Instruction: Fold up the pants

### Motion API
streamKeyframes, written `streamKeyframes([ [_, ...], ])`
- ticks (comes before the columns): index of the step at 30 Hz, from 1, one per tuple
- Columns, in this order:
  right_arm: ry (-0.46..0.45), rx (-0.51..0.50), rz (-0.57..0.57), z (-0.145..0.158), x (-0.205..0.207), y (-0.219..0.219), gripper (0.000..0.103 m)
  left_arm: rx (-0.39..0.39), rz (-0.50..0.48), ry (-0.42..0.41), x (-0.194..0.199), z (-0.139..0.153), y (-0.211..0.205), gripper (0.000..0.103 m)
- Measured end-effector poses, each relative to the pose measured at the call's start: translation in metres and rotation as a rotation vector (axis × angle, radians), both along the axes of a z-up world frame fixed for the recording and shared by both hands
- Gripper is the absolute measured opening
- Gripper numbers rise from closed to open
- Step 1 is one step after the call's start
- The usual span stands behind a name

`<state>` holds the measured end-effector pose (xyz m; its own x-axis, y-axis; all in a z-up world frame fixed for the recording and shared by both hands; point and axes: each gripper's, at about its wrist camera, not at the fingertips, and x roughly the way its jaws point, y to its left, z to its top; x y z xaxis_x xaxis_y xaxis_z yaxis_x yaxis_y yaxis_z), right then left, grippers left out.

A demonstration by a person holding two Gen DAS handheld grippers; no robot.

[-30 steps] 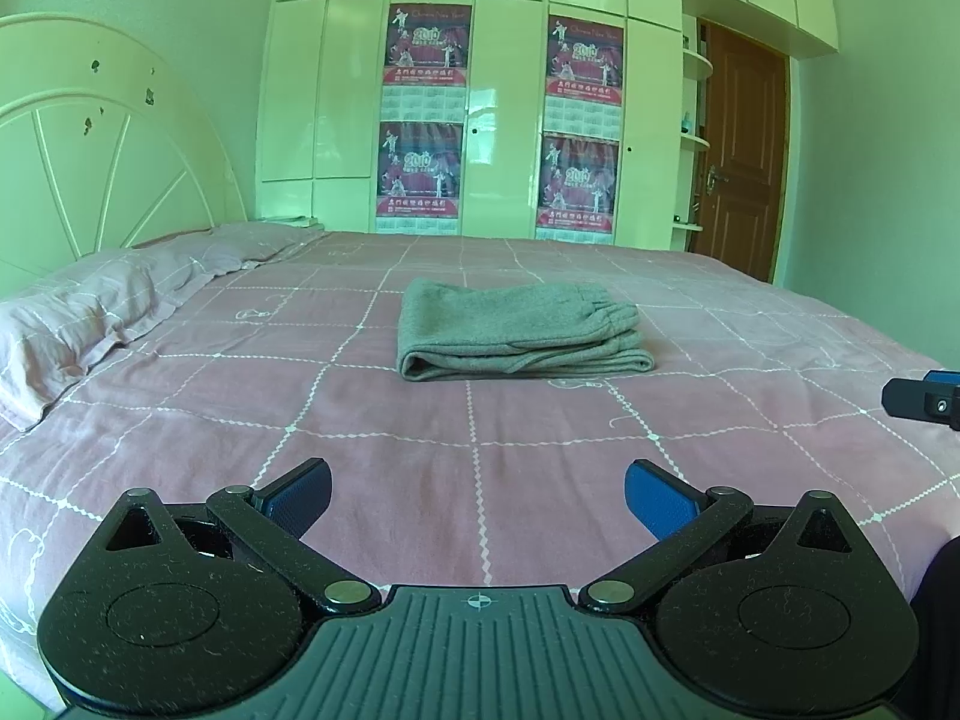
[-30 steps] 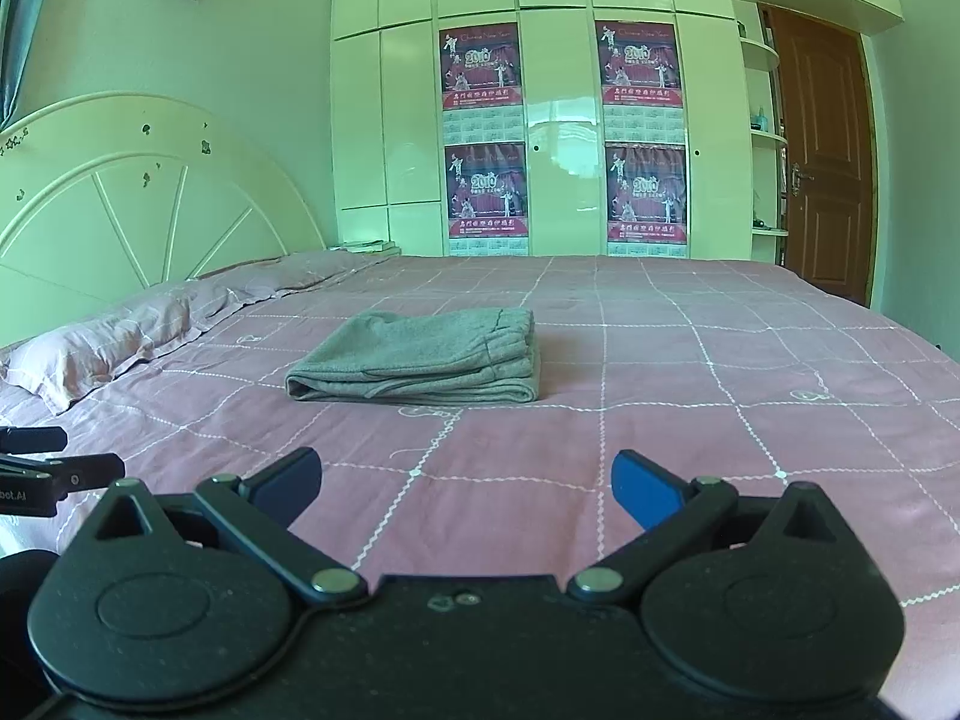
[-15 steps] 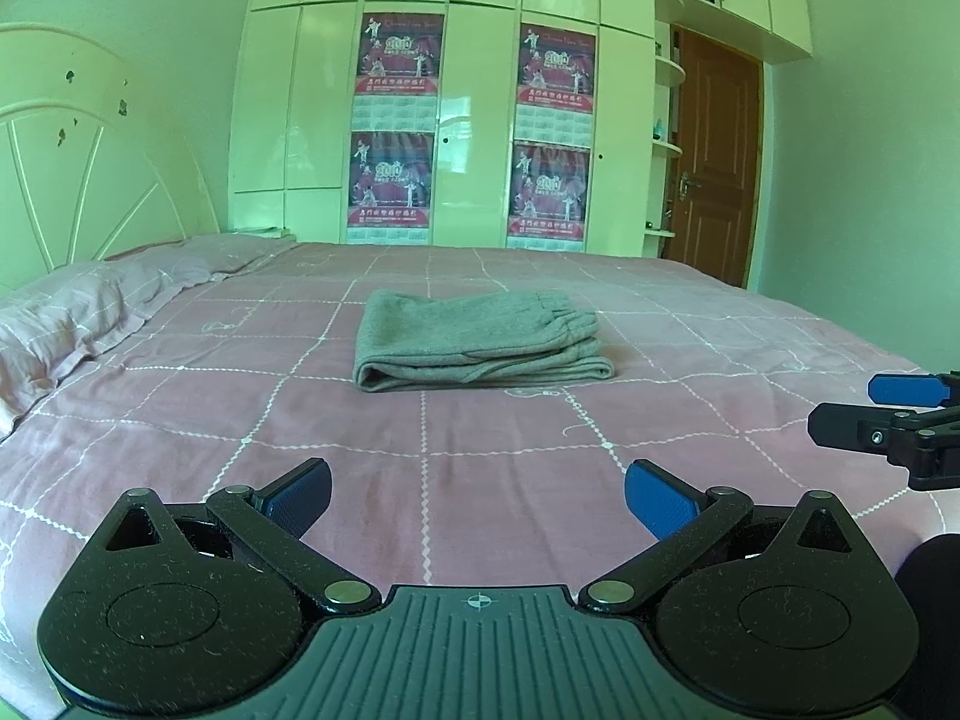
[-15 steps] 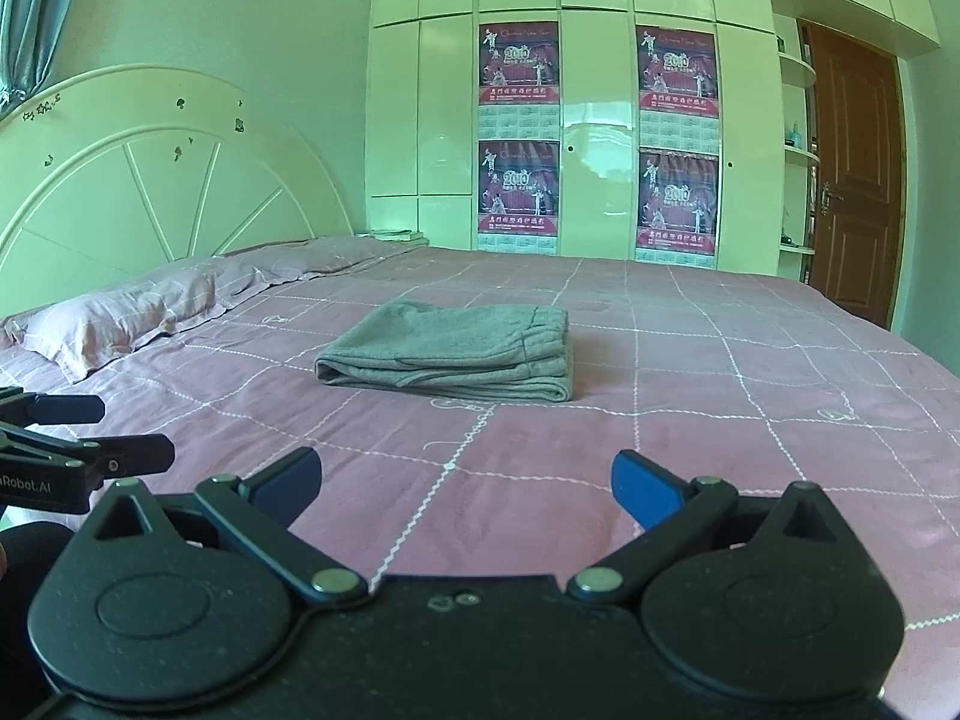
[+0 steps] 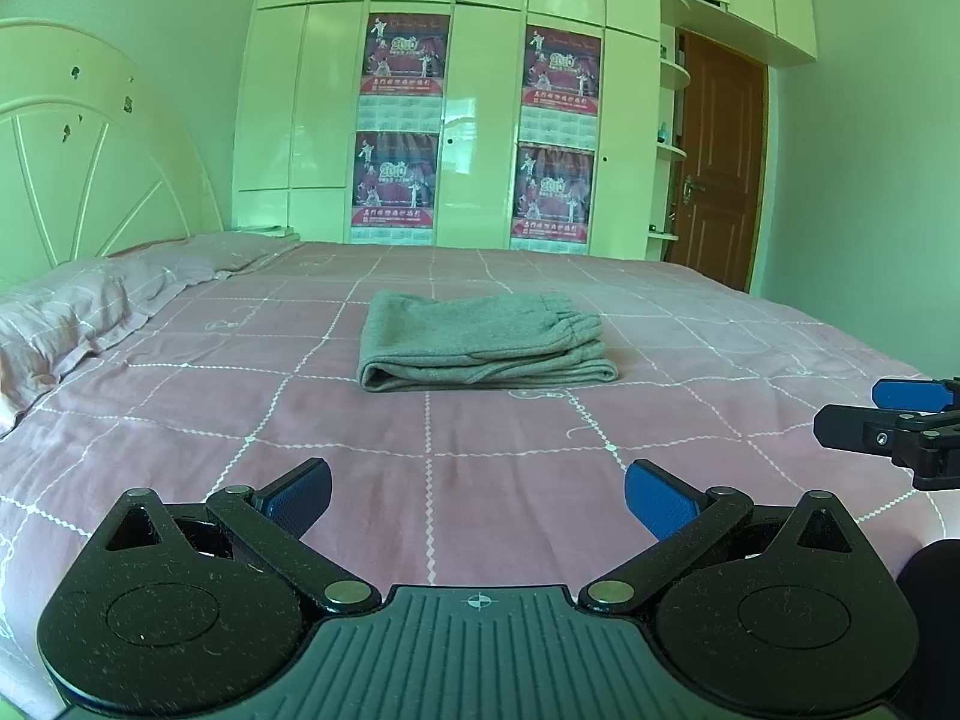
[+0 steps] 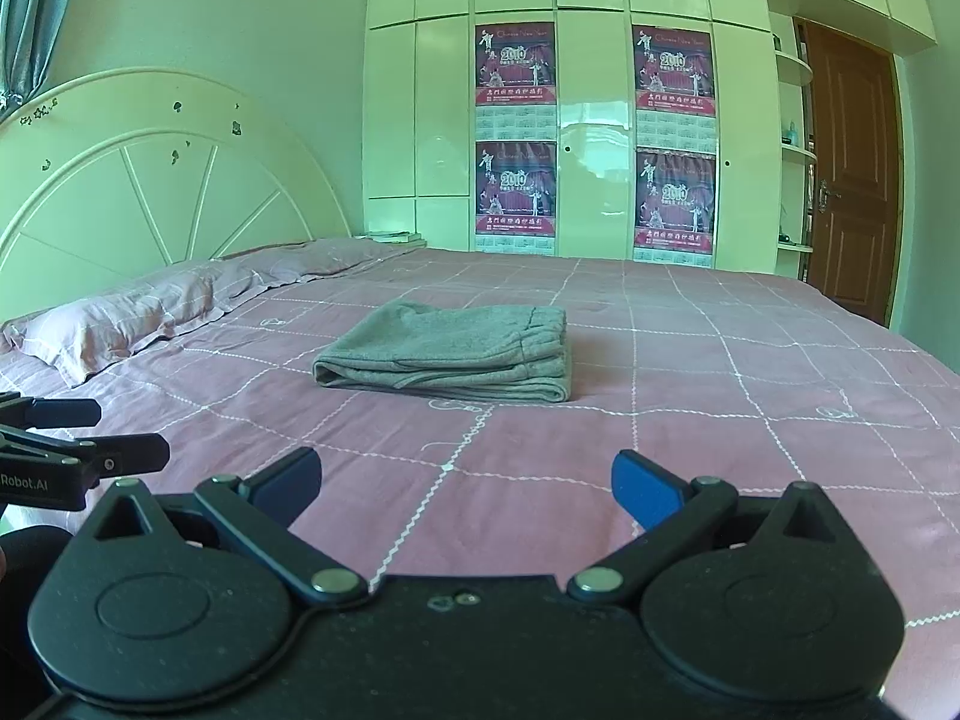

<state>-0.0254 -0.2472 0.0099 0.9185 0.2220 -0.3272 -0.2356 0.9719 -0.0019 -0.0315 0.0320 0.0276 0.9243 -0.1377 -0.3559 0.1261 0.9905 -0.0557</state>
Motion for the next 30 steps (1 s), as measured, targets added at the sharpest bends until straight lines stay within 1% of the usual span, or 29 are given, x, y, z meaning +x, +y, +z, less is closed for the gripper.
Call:
streamKeyframes([
  [30, -0.001, -0.001, 0.001, 0.0001, 0.0008, -0.0013, 0.097, -0.006, -0.001, -0.006, -0.0006, -0.0017, 0.0006, 0.103],
])
